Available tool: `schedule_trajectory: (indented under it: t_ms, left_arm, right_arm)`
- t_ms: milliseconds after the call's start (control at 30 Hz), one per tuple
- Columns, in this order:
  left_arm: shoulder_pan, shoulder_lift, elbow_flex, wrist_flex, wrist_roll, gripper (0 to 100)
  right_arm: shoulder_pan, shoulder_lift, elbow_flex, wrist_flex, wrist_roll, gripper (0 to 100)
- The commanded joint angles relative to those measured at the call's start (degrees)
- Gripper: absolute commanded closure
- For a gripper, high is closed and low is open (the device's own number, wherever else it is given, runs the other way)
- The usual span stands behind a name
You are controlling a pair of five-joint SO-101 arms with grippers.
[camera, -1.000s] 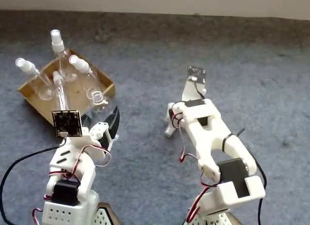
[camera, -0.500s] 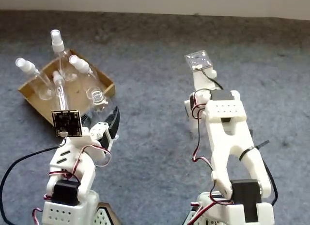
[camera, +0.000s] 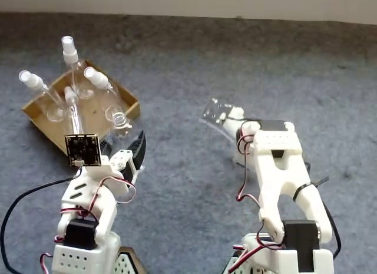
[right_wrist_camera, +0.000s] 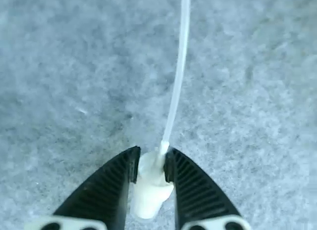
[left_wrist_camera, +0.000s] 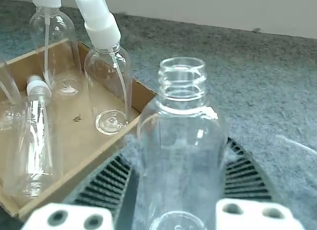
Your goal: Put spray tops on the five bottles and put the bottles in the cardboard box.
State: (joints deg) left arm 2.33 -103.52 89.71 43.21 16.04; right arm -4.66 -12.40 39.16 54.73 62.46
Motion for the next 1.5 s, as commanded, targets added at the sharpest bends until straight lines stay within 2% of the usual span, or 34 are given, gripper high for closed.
schedule_trajectory:
  t_ms: [0, 300, 533, 733, 833, 967, 1200, 1467]
  left_arm:
    - [-0.22, -0.31, -0.22, -1.93, 0.53, 94]
    - [-0.22, -0.31, -0.22, -1.93, 0.53, 94]
    - [-0.22, -0.31, -0.22, -1.93, 0.53, 94]
    - [-0.22, -0.31, -0.22, -1.93, 0.53, 94]
    - [-0.13, -0.31, -0.22, -1.93, 0.53, 94]
    - [-0.13, -0.31, -0.13, -1.93, 0.53, 94]
    - [-0.13, -0.31, 0.31, -1.93, 0.53, 94]
    - [-0.13, -0.31, 0.40, -1.93, 0.53, 94]
  right_arm:
    - [0.57, -3.21, 0.75, 0.13, 3.60, 98.3]
    - [0.75, -3.30, 0.66, 0.22, 4.31, 76.1]
    - [0.48, -6.64, -1.36, 1.71, 4.04, 76.1]
    - [0.84, -15.25, -0.04, 6.64, -1.14, 76.1]
    - [2.15, -15.34, 4.09, 3.12, -1.14, 76.1]
    - [3.74, -15.43, 12.44, -7.25, -1.23, 76.1]
    - [4.26, -15.34, 19.74, -8.66, -1.23, 76.1]
    - [4.26, -14.46, 19.65, -13.05, -1.58, 91.0]
